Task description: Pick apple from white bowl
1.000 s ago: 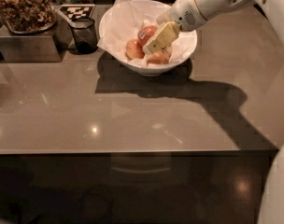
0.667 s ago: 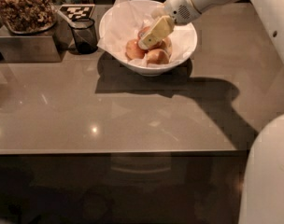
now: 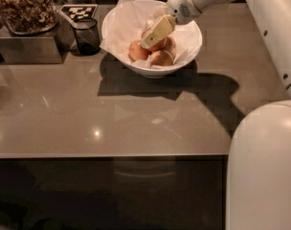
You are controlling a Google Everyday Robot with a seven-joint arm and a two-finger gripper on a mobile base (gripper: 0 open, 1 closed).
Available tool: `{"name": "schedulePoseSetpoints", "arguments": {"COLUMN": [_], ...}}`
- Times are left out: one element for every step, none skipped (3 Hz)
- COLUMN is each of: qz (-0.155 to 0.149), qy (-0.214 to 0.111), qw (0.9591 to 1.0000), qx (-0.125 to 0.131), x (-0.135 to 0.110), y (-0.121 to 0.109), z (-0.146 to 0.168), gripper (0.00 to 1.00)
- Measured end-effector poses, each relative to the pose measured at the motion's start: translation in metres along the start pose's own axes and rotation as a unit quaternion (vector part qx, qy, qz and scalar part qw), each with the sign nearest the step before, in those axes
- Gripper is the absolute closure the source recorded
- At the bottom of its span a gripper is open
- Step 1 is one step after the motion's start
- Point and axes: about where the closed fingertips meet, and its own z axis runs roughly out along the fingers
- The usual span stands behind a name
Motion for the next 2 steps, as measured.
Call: {"name": "schedulePoseSetpoints", "arguments": {"qz": [0.012,0.019], "qy": [-0.005,-0.003], "qw": [0.9999,0.9997], "qx": [-0.009,-0.013], "x": [0.005,0.008], "y": [-0.006,-0.011], "z": [0.013,0.026], "gripper": [0.15,0.15]}}
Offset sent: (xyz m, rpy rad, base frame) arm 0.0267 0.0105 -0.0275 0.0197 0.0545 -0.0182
